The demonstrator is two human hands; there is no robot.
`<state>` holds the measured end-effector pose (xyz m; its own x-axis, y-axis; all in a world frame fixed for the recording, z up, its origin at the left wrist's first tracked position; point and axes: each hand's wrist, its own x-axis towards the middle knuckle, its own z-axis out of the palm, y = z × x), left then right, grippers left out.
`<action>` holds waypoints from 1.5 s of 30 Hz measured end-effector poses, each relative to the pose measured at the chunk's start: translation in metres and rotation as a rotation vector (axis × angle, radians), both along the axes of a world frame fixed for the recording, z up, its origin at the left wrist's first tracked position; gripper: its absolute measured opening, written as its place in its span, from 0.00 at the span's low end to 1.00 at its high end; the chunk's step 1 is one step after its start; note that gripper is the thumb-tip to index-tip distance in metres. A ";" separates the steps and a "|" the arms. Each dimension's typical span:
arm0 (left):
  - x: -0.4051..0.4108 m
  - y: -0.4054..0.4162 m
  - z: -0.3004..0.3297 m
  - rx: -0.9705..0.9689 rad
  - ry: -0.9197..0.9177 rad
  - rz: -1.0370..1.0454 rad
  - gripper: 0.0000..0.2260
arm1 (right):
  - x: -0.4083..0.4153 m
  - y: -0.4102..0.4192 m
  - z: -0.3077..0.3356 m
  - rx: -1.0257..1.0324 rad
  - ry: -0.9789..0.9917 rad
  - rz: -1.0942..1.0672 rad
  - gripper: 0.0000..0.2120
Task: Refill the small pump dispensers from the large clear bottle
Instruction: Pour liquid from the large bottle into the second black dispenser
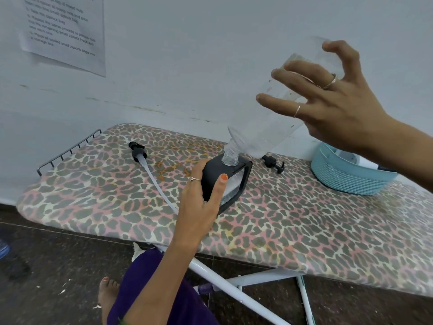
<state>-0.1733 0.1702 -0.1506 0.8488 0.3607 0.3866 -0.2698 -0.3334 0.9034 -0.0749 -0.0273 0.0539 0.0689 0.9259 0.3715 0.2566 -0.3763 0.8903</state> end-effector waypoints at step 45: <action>0.000 -0.002 0.004 -0.035 -0.072 -0.003 0.22 | -0.034 -0.067 -0.195 1.827 1.251 -0.082 0.41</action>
